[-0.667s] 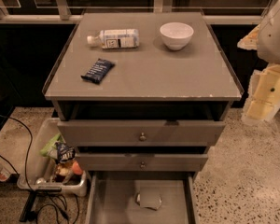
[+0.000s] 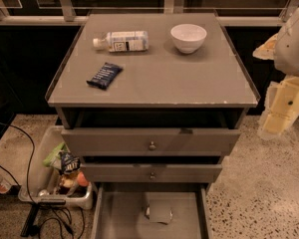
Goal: Pick 7up can from bottom drawer and place on counter
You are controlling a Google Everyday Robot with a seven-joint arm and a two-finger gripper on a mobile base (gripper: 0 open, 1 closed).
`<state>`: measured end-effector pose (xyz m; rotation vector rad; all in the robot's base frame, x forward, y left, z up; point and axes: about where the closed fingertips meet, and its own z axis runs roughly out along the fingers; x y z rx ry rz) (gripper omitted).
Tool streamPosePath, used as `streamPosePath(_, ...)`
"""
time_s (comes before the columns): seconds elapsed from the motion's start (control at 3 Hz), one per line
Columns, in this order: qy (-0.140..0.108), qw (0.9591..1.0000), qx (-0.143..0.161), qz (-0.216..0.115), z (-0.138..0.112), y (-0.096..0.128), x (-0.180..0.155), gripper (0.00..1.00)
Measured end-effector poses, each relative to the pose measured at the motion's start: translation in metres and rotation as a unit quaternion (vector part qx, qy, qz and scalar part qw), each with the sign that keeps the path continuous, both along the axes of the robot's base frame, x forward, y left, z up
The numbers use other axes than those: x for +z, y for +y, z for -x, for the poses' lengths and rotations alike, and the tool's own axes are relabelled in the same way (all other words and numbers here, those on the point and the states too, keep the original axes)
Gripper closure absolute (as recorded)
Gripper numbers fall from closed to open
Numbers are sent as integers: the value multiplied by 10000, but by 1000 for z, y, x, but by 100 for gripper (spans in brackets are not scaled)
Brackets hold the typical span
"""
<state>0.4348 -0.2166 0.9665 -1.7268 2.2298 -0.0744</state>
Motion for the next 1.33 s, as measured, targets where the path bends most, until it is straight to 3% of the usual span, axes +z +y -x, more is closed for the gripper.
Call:
streamPosePath(0.67, 270, 9978, 70, -595, 21, 0, -107, 0)
streamPosePath(1.0, 160, 9949, 38, -996, 27, -2, -166, 0)
streamPosePath(1.33, -218, 9948, -65, -994, 11, -6, -164, 0)
